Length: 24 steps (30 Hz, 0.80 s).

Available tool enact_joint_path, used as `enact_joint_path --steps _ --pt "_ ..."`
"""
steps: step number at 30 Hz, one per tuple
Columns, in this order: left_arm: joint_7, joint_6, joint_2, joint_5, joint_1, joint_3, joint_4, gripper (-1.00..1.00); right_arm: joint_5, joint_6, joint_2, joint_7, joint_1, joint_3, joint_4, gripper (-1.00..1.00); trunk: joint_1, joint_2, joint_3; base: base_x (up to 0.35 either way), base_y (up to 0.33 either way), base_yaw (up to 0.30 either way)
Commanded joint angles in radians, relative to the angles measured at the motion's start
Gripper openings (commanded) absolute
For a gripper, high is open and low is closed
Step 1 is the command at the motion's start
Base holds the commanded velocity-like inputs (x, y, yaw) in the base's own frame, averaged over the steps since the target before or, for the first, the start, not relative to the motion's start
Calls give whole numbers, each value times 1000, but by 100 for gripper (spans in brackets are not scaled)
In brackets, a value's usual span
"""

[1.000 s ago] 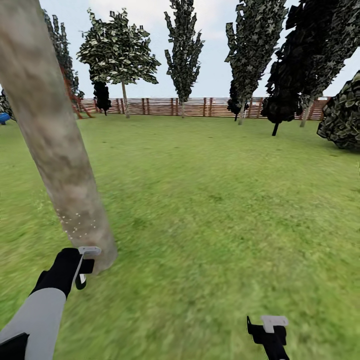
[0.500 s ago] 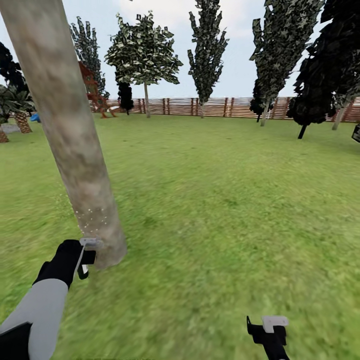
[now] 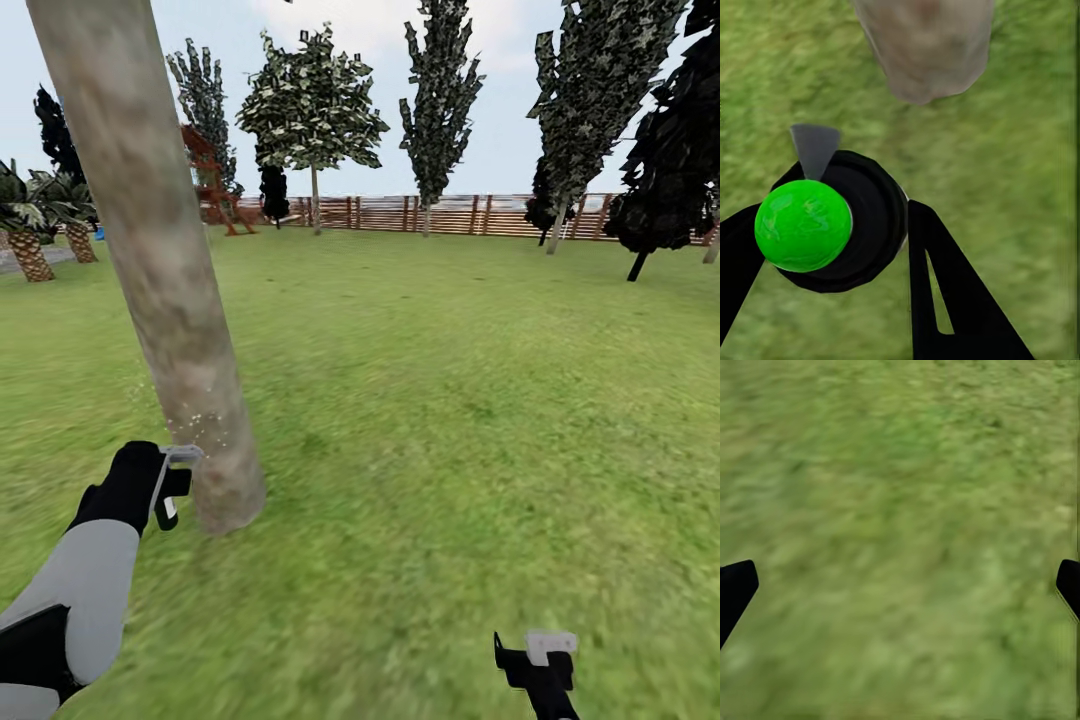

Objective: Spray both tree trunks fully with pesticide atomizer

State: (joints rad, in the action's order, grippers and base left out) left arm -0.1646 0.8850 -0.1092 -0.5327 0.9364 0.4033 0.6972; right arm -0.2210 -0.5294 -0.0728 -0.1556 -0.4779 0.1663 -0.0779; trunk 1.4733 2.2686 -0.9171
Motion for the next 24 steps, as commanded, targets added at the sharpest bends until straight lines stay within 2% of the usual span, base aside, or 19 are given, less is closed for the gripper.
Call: enact_joint_path --steps 1,5,17,24 --pt "-10 3 0 -10 1 3 4 -100 -11 -3 0 -4 -1 7 1 100 0 0 -1 198 -202 0" --pt "-10 3 -1 -10 1 3 5 -100 -11 -2 1 -4 -1 6 1 100 0 0 -1 162 -225 0" --pt "-10 3 -3 -11 2 3 7 -100 -11 -2 2 -4 -1 5 1 100 0 0 -1 10 -273 1" --pt "-9 3 -1 -12 2 3 6 -100 -11 -2 2 -4 -1 5 1 100 0 0 -1 117 -274 148"
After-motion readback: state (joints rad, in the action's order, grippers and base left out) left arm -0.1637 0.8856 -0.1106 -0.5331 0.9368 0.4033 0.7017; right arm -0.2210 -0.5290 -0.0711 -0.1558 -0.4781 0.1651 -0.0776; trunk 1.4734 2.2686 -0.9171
